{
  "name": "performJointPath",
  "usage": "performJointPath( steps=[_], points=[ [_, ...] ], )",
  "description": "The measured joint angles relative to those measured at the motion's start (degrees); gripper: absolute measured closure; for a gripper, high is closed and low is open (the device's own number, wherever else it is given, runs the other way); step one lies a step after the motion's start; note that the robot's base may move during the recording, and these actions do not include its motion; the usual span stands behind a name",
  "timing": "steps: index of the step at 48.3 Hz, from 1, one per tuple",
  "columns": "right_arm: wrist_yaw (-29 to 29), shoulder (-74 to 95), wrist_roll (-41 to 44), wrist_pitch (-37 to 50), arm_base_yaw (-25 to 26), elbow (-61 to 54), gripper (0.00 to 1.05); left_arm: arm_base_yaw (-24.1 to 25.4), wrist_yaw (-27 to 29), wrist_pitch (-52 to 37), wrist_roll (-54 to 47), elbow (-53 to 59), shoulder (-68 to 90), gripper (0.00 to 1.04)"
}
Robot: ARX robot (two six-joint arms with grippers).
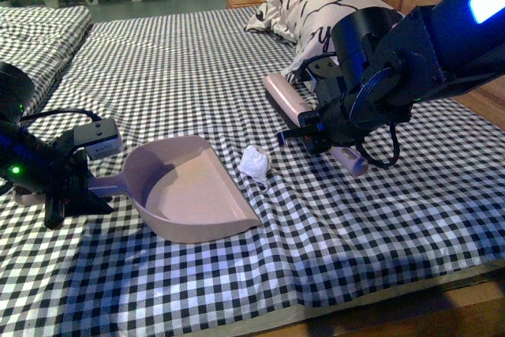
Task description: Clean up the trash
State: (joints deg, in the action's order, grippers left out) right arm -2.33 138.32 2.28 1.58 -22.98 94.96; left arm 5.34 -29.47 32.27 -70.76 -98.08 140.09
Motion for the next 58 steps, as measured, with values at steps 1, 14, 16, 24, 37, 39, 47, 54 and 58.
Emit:
performJointPath(
  steps=[1,14,16,24,37,39,47,54,58],
  points=[
    [0.17,0.00,0.26,0.17,0.02,-0.11,0.86,0.00,0.22,0.50,-0.20,-0.20,0.26,0.81],
    [4.87,0.52,4.39,3.37,0.22,-1.27,0.86,0.11,1.55,1.97,-1.84,-1.79,1.20,0.81],
    [6.45,0.81,5.79,4.20,0.11,-1.84,0.86,0.15,1.70,2.08,-1.99,-1.92,1.27,0.81],
    [13.14,3.04,13.51,5.79,-1.33,-5.35,0.86,0.46,2.05,2.47,-2.38,-2.05,1.36,0.81],
    [-3.26,-2.19,19.98,2.54,-9.27,-14.49,0.86,0.96,2.23,2.99,-2.75,-2.29,1.36,0.81],
    [-6.78,-3.21,18.25,2.47,-9.90,-14.97,0.86,0.94,2.25,2.99,-2.75,-2.29,1.36,0.81],
    [-21.07,-9.42,3.56,4.76,-11.21,-13.14,0.86,0.87,2.05,2.69,-2.75,-2.32,1.36,0.82],
    [-13.11,-8.85,-0.87,3.65,-6.71,-10.86,0.86,0.87,0.70,1.14,-2.56,-1.92,1.36,0.82],
    [-10.91,-8.17,-2.69,3.87,-4.22,-11.19,0.86,0.94,-0.57,-0.31,-2.10,-0.81,0.98,0.82]
  ],
)
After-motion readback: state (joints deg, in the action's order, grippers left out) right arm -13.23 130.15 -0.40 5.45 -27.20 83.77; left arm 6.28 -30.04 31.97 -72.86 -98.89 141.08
